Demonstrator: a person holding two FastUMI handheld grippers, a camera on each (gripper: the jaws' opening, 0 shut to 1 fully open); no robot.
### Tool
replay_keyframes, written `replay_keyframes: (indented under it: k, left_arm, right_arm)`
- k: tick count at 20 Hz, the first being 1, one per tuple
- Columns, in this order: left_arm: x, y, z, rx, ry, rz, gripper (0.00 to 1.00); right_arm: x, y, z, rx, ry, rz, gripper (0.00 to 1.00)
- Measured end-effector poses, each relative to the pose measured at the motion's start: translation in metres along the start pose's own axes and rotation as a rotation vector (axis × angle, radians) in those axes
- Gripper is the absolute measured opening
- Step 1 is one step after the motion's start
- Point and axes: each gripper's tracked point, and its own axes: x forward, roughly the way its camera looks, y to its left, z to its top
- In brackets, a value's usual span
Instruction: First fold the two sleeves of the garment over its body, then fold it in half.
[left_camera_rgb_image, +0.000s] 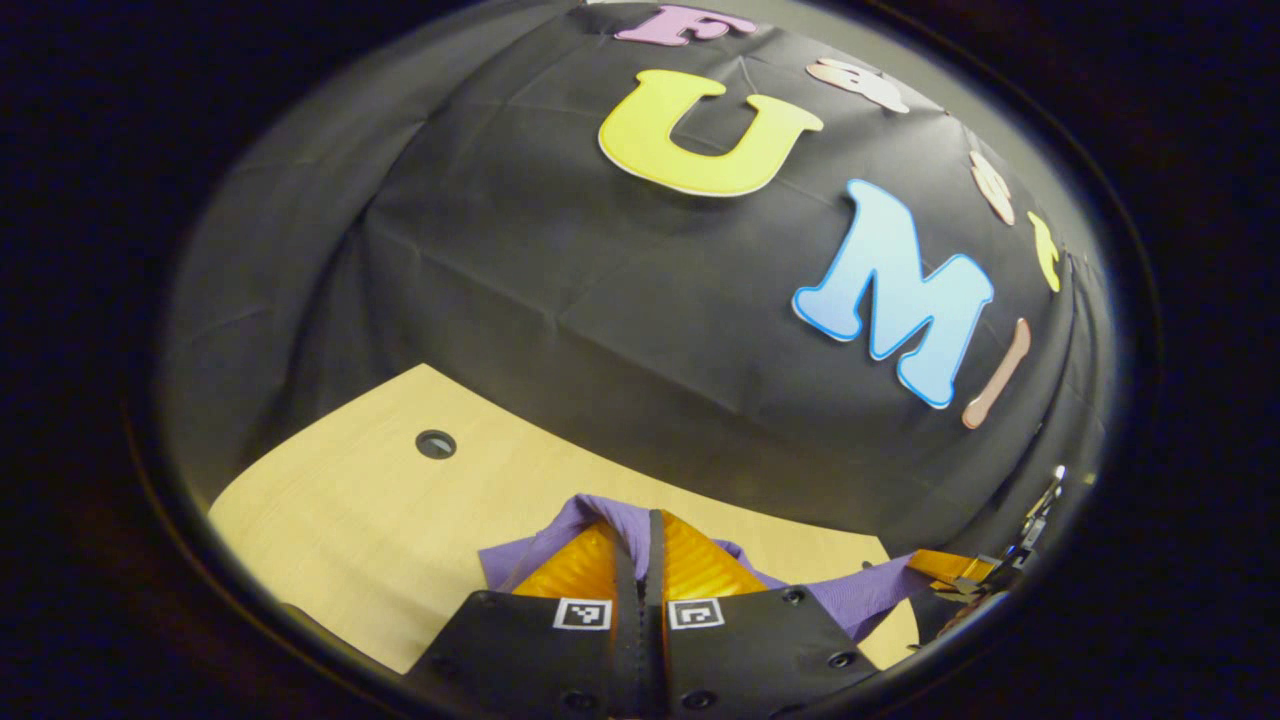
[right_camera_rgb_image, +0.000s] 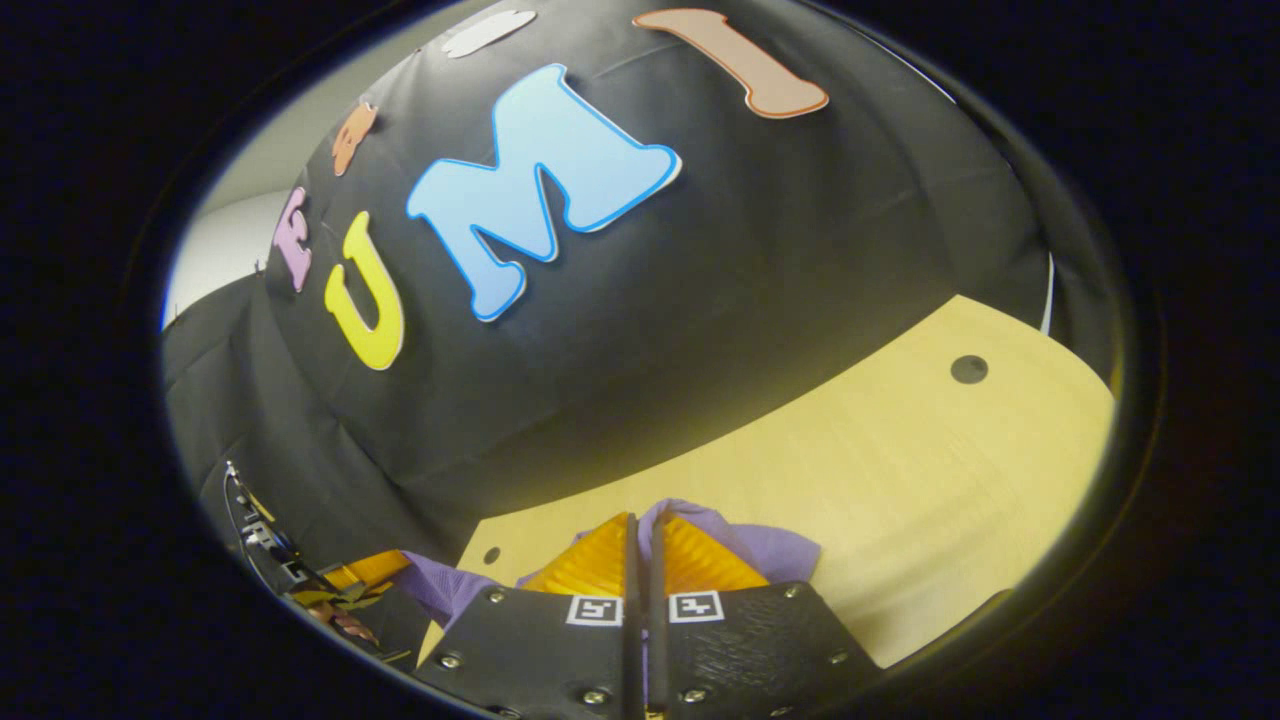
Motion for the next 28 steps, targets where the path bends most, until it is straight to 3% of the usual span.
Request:
replay_keyframes:
  k: [8,15,20,22,23,24,25,27,28]
  left_arm:
    - [0.057,0.032,-0.022,0.058,0.037,0.114,0.06]
    - [0.084,0.032,-0.037,0.24,0.061,0.169,0.07]
    - [0.09,0.029,-0.045,0.316,0.087,0.192,0.13]
    - [0.091,0.025,-0.051,0.323,0.107,0.183,0.14]
    - [0.089,0.022,-0.054,0.318,0.118,0.172,0.17]
    - [0.088,0.02,-0.057,0.314,0.124,0.162,0.19]
    - [0.085,0.017,-0.058,0.311,0.126,0.148,0.34]
    - [0.079,0.011,-0.06,0.318,0.131,0.13,0.62]
    - [0.075,0.011,-0.058,0.332,0.124,0.129,0.77]
  right_arm:
    - [0.064,-0.04,-0.004,-0.047,0.049,-0.071,0.02]
    - [0.081,-0.054,-0.013,-0.227,0.057,-0.145,0.03]
    - [0.084,-0.06,-0.015,-0.308,0.063,-0.191,0.05]
    - [0.081,-0.059,-0.015,-0.335,0.066,-0.204,0.1]
    - [0.079,-0.059,-0.016,-0.348,0.07,-0.209,0.17]
    - [0.076,-0.057,-0.017,-0.359,0.073,-0.211,0.15]
    - [0.074,-0.056,-0.018,-0.37,0.078,-0.213,0.26]
    - [0.068,-0.052,-0.02,-0.394,0.084,-0.222,0.34]
    - [0.063,-0.052,-0.016,-0.415,0.073,-0.241,0.46]
